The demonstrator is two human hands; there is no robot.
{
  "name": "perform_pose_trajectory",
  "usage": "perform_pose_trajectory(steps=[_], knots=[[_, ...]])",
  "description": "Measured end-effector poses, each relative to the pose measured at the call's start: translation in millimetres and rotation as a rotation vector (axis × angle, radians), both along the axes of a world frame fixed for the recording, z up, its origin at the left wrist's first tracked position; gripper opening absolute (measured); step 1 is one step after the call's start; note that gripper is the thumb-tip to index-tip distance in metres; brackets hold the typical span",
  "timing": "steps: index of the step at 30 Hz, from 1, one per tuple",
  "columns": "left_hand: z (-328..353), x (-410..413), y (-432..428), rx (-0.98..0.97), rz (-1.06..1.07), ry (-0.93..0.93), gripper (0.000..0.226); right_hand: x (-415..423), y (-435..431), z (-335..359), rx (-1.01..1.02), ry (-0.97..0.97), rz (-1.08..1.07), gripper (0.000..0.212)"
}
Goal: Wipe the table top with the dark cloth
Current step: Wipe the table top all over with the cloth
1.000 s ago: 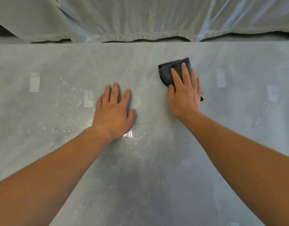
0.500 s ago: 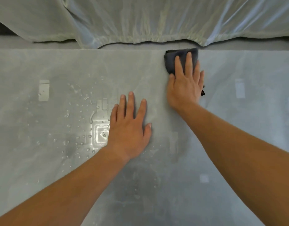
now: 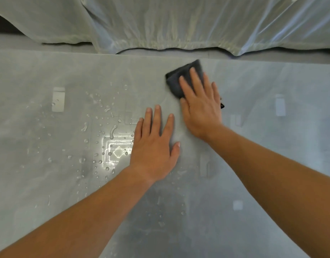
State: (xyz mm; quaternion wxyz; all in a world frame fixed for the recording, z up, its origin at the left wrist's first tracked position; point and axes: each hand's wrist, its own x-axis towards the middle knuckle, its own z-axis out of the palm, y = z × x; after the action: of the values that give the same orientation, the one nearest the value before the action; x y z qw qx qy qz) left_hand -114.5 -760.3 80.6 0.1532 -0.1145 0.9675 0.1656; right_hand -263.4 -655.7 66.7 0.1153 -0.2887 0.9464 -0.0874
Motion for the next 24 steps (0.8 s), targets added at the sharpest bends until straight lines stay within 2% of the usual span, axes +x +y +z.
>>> perform_pose_trajectory(steps=[2, 4, 8, 10, 11, 15, 17, 21, 24], knots=[[1.4, 3.3, -0.5, 0.008, 0.014, 0.038, 0.074, -1.0, 12.8, 1.6, 0.027, -0.019, 0.177, 0.056], [3.6, 8.1, -0.2, 0.024, 0.028, 0.073, 0.072, -17.5, 15.5, 2.2, 0.036, -0.026, 0.170, 0.056], [8.1, 20.5, 2.8, 0.049, 0.042, 0.096, 0.065, -30.2, -19.9, 2.6, -0.020, -0.045, -0.251, 0.055], [7.5, 27.9, 4.6, 0.041, 0.036, 0.087, 0.064, -16.8, -37.1, 3.4, -0.025, -0.045, -0.317, 0.055], [7.3, 31.8, 5.0, 0.025, 0.030, 0.082, 0.064, -7.3, -39.1, 2.9, -0.028, -0.043, -0.266, 0.055], [6.9, 44.6, 4.6, -0.033, 0.019, 0.064, 0.065, 7.9, -4.3, 3.7, 0.000, -0.030, 0.170, 0.055], [5.3, 50.3, 3.8, -0.042, 0.004, 0.061, 0.066, -5.9, 11.0, 3.5, -0.020, -0.057, 0.148, 0.054], [4.4, 56.7, 0.6, -0.066, -0.020, 0.025, 0.069, -0.9, 7.4, 4.0, -0.053, -0.060, -0.157, 0.054], [5.4, 56.3, 1.6, -0.051, -0.006, 0.018, 0.069, 38.3, 12.9, 2.1, -0.021, -0.035, -0.036, 0.054]])
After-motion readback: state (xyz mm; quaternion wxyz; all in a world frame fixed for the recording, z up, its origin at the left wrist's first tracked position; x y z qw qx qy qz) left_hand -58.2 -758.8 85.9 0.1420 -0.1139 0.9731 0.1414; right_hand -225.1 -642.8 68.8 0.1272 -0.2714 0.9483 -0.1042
